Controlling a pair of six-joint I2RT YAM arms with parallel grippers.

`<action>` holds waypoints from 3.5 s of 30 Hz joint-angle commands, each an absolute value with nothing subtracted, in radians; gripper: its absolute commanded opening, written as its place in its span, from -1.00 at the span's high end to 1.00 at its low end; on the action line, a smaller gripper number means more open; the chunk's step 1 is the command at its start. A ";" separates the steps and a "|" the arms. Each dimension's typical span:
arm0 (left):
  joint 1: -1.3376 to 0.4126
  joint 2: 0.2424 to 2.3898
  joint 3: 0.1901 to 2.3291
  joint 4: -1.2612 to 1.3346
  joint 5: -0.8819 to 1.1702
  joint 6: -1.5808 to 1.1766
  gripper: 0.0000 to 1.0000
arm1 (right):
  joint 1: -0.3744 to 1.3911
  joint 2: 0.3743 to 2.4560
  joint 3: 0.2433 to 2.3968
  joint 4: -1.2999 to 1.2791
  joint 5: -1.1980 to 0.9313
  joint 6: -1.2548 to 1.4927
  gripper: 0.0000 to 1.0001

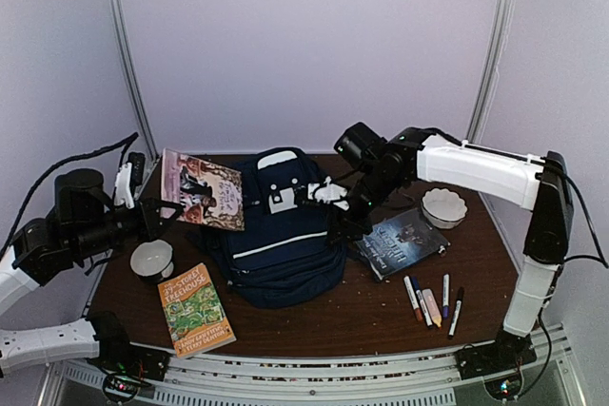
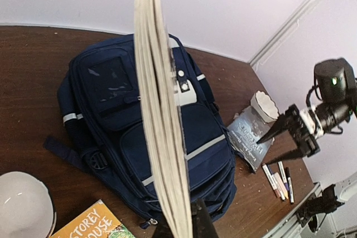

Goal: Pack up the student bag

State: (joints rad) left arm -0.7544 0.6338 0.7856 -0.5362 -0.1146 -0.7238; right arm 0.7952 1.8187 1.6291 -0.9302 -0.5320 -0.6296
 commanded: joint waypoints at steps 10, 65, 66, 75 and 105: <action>-0.726 0.520 0.634 -0.472 -0.261 -0.903 1.00 | 0.791 2.094 1.893 -0.690 -0.125 -0.379 0.01; -0.724 0.766 0.790 -0.325 -0.114 -0.752 1.00 | 0.324 2.058 1.555 -0.026 -0.692 0.784 0.22; -0.724 0.777 0.803 -0.321 -0.099 -0.732 1.00 | 0.325 1.996 1.540 -0.047 -0.686 0.734 0.12; -0.715 1.046 1.053 -0.388 0.307 -0.422 1.00 | 0.390 1.760 1.726 -0.551 -0.935 -0.033 -0.34; -0.715 1.248 1.190 -0.234 0.381 -0.298 -0.41 | 0.594 1.758 1.767 -0.652 -1.301 -0.128 1.00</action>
State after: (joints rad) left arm -0.7189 1.3262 1.2915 -0.5175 0.5785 -0.2062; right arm 0.6350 1.8194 1.8503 -0.9436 -1.1873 -0.4046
